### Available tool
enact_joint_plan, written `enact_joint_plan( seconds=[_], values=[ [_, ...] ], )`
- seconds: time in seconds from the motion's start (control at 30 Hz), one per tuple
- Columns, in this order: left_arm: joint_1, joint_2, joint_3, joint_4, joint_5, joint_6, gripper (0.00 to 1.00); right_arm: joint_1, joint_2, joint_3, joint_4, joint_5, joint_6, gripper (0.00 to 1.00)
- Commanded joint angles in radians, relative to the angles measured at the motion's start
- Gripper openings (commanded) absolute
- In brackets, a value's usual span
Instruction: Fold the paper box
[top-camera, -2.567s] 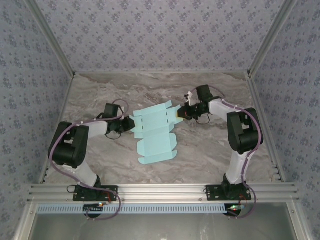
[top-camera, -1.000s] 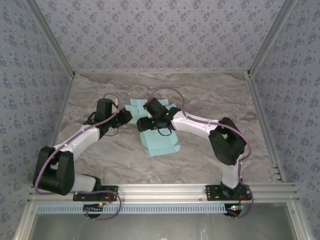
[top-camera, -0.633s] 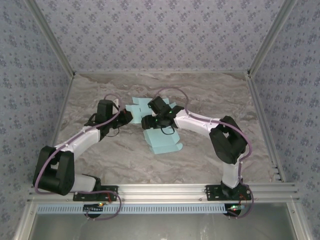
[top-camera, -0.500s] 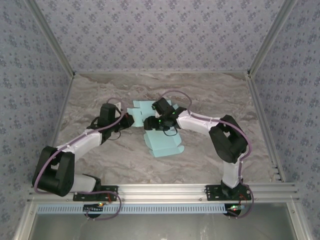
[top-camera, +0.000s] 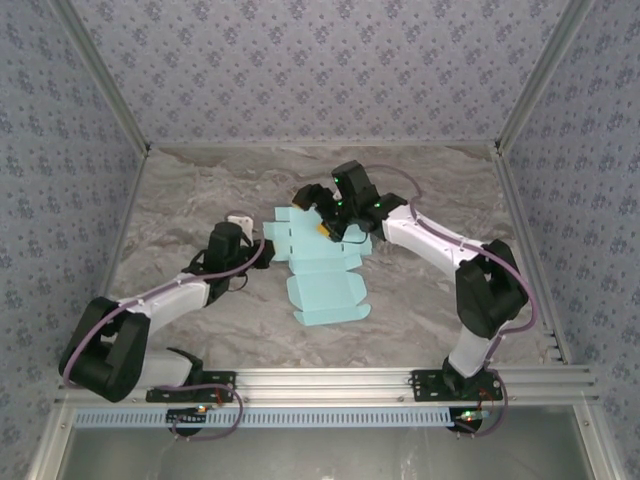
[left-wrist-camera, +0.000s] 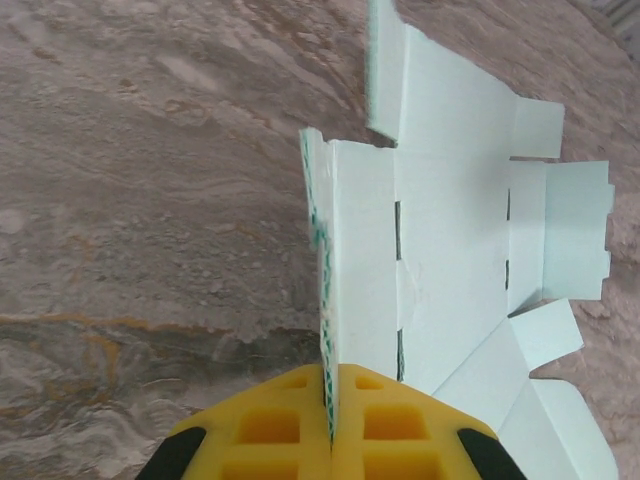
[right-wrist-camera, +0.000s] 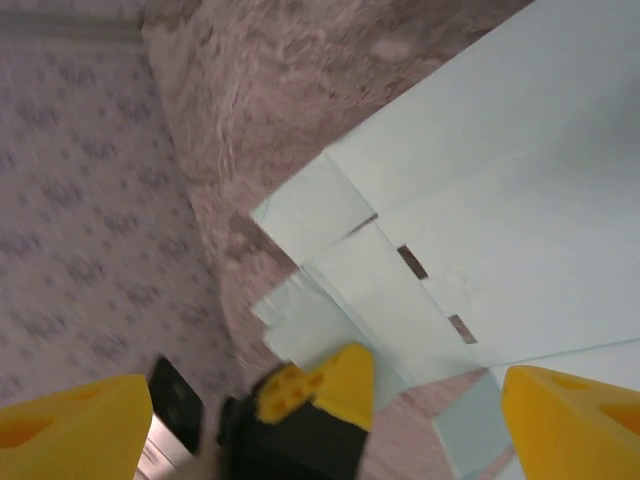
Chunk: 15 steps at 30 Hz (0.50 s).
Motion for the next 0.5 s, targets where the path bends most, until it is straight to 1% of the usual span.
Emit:
enact_joint_plan(
  seconds=[0.0, 0.1, 0.17, 0.23, 0.37, 0.43, 0.47],
  values=[
    [-0.042, -0.054, -0.015, 0.089, -0.041, 0.063, 0.00, -0.030, 0.053, 0.000, -0.004, -0.030, 0.277, 0.93],
    [-0.080, -0.096, -0.047, 0.119, -0.090, 0.102, 0.00, -0.028, 0.072, 0.006, 0.006, -0.020, 0.355, 0.93],
    [-0.091, -0.120, -0.076, 0.156, -0.103, 0.119, 0.00, -0.027, 0.080, 0.032, -0.092, 0.015, 0.407, 0.93],
    [-0.098, -0.139, -0.111, 0.205, -0.103, 0.137, 0.00, -0.038, 0.103, 0.090, -0.206, 0.012, 0.420, 0.92],
    [-0.100, -0.152, -0.156, 0.271, -0.103, 0.148, 0.00, -0.050, 0.117, 0.093, -0.169, -0.007, 0.428, 0.90],
    [-0.103, -0.150, -0.162, 0.281, -0.100, 0.157, 0.00, -0.050, 0.111, 0.093, -0.169, 0.011, 0.422, 0.86],
    [-0.104, -0.150, -0.166, 0.288, -0.101, 0.160, 0.00, -0.049, 0.111, 0.092, -0.172, 0.014, 0.420, 0.83]
  ],
)
